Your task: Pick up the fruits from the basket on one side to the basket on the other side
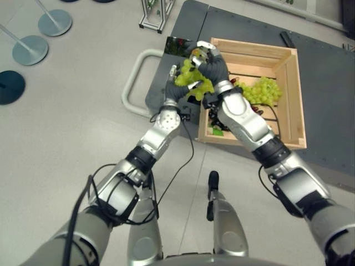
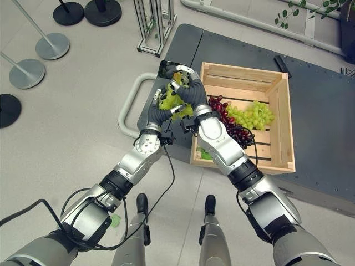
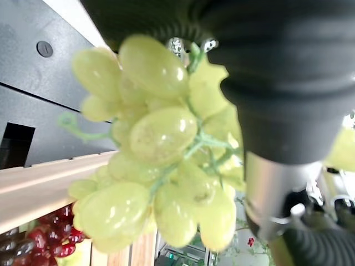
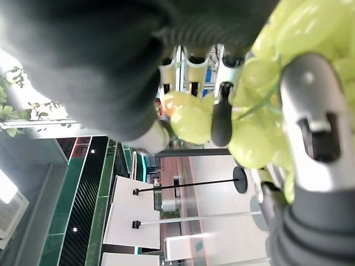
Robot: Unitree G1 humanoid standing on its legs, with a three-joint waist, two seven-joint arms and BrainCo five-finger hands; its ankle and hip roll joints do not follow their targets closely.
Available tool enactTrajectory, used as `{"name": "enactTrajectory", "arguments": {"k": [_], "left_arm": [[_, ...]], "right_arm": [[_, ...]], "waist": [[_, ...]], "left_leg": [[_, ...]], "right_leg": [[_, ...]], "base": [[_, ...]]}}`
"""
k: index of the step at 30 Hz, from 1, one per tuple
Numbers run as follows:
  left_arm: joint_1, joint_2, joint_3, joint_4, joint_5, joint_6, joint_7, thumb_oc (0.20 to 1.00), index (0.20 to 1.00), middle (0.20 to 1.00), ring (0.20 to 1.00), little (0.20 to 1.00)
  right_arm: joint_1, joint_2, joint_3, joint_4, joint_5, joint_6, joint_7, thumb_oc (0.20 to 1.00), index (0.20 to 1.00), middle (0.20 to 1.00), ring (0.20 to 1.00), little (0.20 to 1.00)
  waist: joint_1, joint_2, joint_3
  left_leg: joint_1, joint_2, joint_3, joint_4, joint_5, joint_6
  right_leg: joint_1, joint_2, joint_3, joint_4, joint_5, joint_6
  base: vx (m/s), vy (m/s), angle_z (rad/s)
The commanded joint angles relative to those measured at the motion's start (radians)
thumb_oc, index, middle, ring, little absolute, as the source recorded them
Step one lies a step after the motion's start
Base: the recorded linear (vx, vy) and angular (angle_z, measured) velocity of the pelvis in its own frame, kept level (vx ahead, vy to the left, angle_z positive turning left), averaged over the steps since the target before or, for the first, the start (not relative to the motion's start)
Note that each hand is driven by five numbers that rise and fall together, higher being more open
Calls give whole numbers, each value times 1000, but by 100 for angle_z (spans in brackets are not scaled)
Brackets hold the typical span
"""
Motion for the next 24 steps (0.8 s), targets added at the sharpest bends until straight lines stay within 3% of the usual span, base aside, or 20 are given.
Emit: {"name": "enactTrajectory", "arguments": {"k": [1, 10, 13, 24], "left_arm": [[-84, -89, -18, 1, 105, -75, -6, 1000, 1000, 1000, 1000, 1000], [-107, -72, -66, 36, 114, -48, -57, 1000, 1000, 1000, 1000, 1000], [-143, -24, -117, 78, 139, -12, -137, 1000, 1000, 1000, 1000, 1000], [-229, 79, -220, 160, 271, 67, -273, 1000, 1000, 1000, 1000, 1000]], "right_arm": [[-21, 50, 29, -65, 30, -93, 2, 200, 200, 200, 200, 200], [-36, 60, 78, -49, -2, -62, 32, 200, 200, 200, 200, 200], [-55, 29, 98, -46, -35, -34, 71, 200, 200, 200, 200, 200], [-126, -86, 103, -35, -92, 13, 144, 200, 200, 200, 200, 200]], "waist": [[-7, -33, -97], [-9, -21, -103], [-13, -10, -110], [-18, 12, -116]], "left_leg": [[-47, 4, -24, 70, -97, -5], [-44, 3, -22, 68, -95, -5], [-42, 2, -23, 74, -97, -4], [-40, -3, -24, 86, -103, -4]], "right_leg": [[-8, -40, 8, 115, -206, 19], [-7, -39, 11, 116, -205, 19], [-5, -40, 11, 118, -204, 22], [2, -45, 7, 121, -203, 27]], "base": [[-5, 3, -4], [0, 0, 0], [0, 0, 0], [0, 0, 0]]}}
